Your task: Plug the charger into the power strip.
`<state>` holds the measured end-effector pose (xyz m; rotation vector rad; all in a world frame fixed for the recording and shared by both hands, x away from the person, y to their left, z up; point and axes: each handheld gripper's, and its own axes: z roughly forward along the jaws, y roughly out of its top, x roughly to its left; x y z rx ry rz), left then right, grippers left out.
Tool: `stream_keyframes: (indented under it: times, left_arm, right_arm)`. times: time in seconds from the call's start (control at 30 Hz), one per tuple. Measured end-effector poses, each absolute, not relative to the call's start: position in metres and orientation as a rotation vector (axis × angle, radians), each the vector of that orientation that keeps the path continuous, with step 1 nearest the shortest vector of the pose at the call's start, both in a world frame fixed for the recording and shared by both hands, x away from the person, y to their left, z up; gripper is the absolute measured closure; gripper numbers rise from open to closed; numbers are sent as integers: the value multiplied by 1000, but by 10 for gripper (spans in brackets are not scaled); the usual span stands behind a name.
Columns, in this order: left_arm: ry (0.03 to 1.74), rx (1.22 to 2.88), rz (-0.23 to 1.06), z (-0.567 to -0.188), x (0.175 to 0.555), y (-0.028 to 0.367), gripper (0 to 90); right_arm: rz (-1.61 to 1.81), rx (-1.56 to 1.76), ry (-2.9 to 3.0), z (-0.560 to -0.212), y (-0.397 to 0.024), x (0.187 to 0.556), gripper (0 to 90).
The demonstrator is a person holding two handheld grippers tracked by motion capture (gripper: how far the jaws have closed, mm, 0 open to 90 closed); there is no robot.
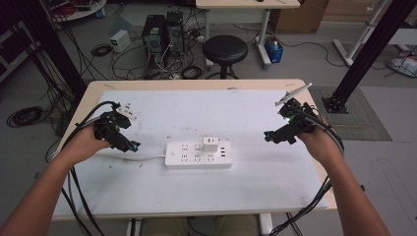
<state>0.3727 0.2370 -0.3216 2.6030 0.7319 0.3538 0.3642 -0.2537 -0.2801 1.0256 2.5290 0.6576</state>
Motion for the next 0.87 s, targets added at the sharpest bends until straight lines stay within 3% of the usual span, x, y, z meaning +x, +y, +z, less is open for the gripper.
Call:
stream_keyframes:
  times: [0.87]
  left_arm:
    - [763,2592,349,-326,369,244,193]
  right_arm:
    - [679,1044,2546,-295,-256,361,12]
